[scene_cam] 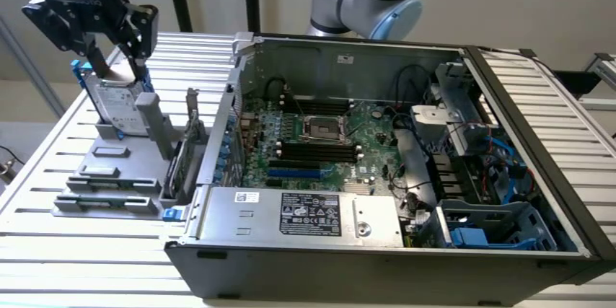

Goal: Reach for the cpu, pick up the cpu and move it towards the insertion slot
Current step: 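Pick up the cpu and move it towards the insertion slot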

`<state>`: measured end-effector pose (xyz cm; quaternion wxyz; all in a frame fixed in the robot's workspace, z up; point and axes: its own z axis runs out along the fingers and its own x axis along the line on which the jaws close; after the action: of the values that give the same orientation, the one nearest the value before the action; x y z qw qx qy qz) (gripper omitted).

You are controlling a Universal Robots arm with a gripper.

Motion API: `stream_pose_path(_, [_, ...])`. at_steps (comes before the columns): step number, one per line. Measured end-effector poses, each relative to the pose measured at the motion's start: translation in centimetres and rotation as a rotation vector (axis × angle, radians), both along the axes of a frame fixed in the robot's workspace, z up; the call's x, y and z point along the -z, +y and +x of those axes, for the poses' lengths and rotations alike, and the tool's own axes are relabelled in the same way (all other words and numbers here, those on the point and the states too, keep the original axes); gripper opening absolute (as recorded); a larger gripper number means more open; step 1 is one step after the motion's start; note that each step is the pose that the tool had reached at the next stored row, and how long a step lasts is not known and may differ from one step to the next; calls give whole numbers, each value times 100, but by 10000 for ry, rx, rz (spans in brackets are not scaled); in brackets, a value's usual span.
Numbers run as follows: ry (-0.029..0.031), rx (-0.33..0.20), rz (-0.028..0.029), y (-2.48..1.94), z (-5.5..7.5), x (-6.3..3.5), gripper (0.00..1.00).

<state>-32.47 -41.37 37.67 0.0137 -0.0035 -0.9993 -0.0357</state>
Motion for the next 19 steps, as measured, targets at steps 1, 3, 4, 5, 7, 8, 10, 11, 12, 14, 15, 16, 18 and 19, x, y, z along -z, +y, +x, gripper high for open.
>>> stream_pose_path(1, [2,-1,13,0,44,-21,54])
stream_pose_path(3, [8,0,39,0,135,-62,54])
stream_pose_path(4, [10,0,52,0,179,-79,54])
stream_pose_path(5, [12,0,65,0,226,-96,54])
stream_pose_path(7, [16,-2,90,0,318,-126,54])
stream_pose_path(8, [18,-1,99,0,362,-140,54])
stream_pose_path(10, [20,0,118,0,451,-163,54])
stream_pose_path(11, [21,0,130,0,500,-173,54])
stream_pose_path(12, [20,-1,142,0,545,-180,54])
stream_pose_path(14, [21,0,166,0,635,-189,54])
stream_pose_path(15, [20,0,181,0,680,-191,54])
stream_pose_path(16, [21,0,193,0,725,-192,54])
stream_pose_path(18, [21,0,219,0,815,-194,54])
stream_pose_path(19, [20,0,232,0,864,-194,54])
